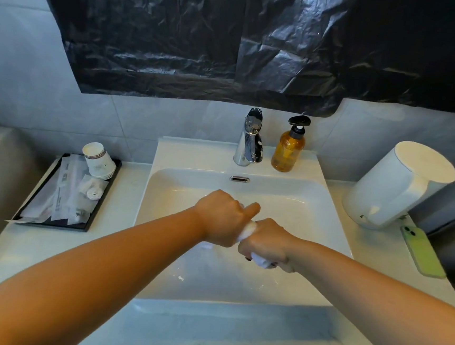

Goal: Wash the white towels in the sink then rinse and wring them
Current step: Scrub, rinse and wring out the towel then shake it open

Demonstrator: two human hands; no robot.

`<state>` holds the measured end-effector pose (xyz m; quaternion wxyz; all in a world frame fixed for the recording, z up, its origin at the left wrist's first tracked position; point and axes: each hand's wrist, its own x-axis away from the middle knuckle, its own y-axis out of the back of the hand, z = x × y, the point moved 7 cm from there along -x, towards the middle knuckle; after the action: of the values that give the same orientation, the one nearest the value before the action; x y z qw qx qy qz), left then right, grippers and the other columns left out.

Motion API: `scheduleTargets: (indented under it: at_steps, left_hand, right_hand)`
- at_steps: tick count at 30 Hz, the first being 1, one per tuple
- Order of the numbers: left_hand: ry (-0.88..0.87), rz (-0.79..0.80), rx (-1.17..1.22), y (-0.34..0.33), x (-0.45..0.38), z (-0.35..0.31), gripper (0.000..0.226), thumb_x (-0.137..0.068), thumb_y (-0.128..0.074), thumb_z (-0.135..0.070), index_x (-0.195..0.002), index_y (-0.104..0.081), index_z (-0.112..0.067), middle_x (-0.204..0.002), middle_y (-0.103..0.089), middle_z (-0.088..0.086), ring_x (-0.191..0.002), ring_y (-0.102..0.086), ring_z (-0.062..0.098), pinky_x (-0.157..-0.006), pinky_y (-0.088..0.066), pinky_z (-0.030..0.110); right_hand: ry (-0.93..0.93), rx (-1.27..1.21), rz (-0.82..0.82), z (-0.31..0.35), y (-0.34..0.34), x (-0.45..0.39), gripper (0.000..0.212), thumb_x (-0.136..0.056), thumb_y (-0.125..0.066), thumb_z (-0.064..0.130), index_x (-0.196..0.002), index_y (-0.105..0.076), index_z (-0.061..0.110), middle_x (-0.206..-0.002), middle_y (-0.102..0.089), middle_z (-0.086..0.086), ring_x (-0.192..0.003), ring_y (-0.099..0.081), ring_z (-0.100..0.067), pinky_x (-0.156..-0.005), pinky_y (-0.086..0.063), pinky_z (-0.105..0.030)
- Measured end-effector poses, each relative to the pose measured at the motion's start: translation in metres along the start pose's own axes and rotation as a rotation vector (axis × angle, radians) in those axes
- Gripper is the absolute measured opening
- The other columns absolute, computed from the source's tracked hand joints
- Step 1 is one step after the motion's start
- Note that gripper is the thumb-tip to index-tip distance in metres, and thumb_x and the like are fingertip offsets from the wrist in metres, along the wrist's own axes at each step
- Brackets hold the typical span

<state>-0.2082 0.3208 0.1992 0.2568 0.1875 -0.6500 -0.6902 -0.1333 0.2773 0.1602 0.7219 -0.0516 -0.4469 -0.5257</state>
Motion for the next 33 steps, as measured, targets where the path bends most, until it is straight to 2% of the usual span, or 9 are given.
scheduleTargets:
  at_steps: [4,10,13,16,19,23,26,29,33]
  left_hand:
    - [0.169,-0.143,0.15,0.001,0.005,0.011,0.049,-0.086,-0.064,-0.04,-0.128,-0.047,-0.022,-0.108,-0.069,0.004,-0.089,-0.064,0.027,-0.069,-0.037,0.027]
    - [0.794,-0.541,1.063,0.012,0.021,0.063,0.02,-0.074,-0.083,-0.024,-0.084,-0.066,-0.024,-0.077,-0.065,-0.01,-0.074,-0.059,0.014,-0.068,-0.038,0.022]
    - [1.178,-0.822,1.706,-0.008,0.029,0.077,0.022,-0.067,-0.082,-0.004,-0.079,-0.067,-0.014,-0.079,-0.068,-0.002,-0.072,-0.061,0.015,-0.065,-0.049,0.023]
    - [1.322,-0.721,2.022,-0.02,0.019,0.069,0.015,-0.072,-0.076,0.001,-0.081,-0.069,-0.009,-0.099,-0.074,0.005,-0.085,-0.066,0.019,-0.08,-0.051,0.032]
    - [1.28,-0.574,2.188,-0.012,0.008,0.052,0.009,-0.076,-0.07,-0.001,-0.081,-0.066,-0.008,-0.091,-0.07,0.006,-0.08,-0.061,0.024,-0.079,-0.05,0.037]
    - [1.229,-0.563,2.309,0.003,-0.006,0.034,0.01,-0.086,-0.066,-0.003,-0.089,-0.063,-0.011,-0.086,-0.064,0.006,-0.08,-0.06,0.023,-0.077,-0.051,0.038]
    - [1.261,-0.69,2.138,0.016,-0.009,0.037,0.018,-0.084,-0.072,-0.007,-0.1,-0.067,-0.011,-0.1,-0.069,0.005,-0.093,-0.066,0.024,-0.092,-0.054,0.041]
    - [1.139,-0.742,1.896,0.04,-0.012,0.042,0.021,-0.081,-0.072,0.003,-0.097,-0.069,-0.01,-0.095,-0.069,0.005,-0.09,-0.068,0.023,-0.088,-0.056,0.039]
    - [0.807,-0.66,1.738,0.071,-0.02,0.045,0.037,-0.08,-0.064,0.013,-0.091,-0.07,-0.022,-0.104,-0.074,0.002,-0.095,-0.068,0.017,-0.088,-0.056,0.039]
  right_hand:
    - [0.11,0.003,-0.15,0.013,0.017,0.018,0.021,-0.075,-0.073,0.013,-0.089,-0.058,0.02,-0.073,-0.059,-0.001,-0.059,-0.053,-0.014,-0.049,-0.04,-0.021]
    - [0.533,-0.531,-0.604,0.013,0.052,0.052,0.05,-0.084,-0.072,0.014,-0.122,-0.048,0.035,-0.113,-0.06,0.006,-0.089,-0.065,-0.013,-0.07,-0.055,-0.021]
    - [0.826,-0.333,-0.788,0.015,0.021,0.072,0.053,-0.079,-0.064,0.014,-0.124,-0.048,0.036,-0.12,-0.056,0.012,-0.106,-0.057,-0.002,-0.085,-0.047,-0.012]
    - [0.841,0.078,-0.848,0.024,-0.021,0.054,0.082,-0.074,-0.07,0.03,-0.145,-0.029,0.03,-0.148,-0.033,0.009,-0.134,-0.034,-0.004,-0.11,-0.033,-0.021]
    - [0.731,0.29,-1.065,0.038,-0.027,0.033,0.112,-0.063,-0.084,0.047,-0.149,-0.019,0.016,-0.155,-0.026,-0.009,-0.14,-0.03,-0.027,-0.109,-0.038,-0.049]
    - [0.693,0.093,-1.264,0.05,0.016,0.032,0.088,-0.073,-0.077,0.046,-0.142,-0.032,0.013,-0.141,-0.05,-0.014,-0.119,-0.057,-0.031,-0.087,-0.055,-0.045]
    - [0.67,0.113,-1.195,0.063,0.046,0.026,0.054,-0.083,-0.072,0.036,-0.127,-0.056,0.01,-0.115,-0.069,-0.012,-0.092,-0.07,-0.026,-0.071,-0.058,-0.033]
    - [0.537,0.175,-0.937,0.067,0.06,0.009,0.024,-0.089,-0.063,0.022,-0.111,-0.063,0.014,-0.102,-0.069,-0.006,-0.093,-0.064,-0.024,-0.077,-0.049,-0.032]
    - [0.589,0.174,-0.786,0.073,0.072,-0.007,0.034,-0.073,-0.055,0.041,-0.092,-0.067,0.017,-0.087,-0.071,-0.005,-0.084,-0.066,-0.025,-0.069,-0.05,-0.032]
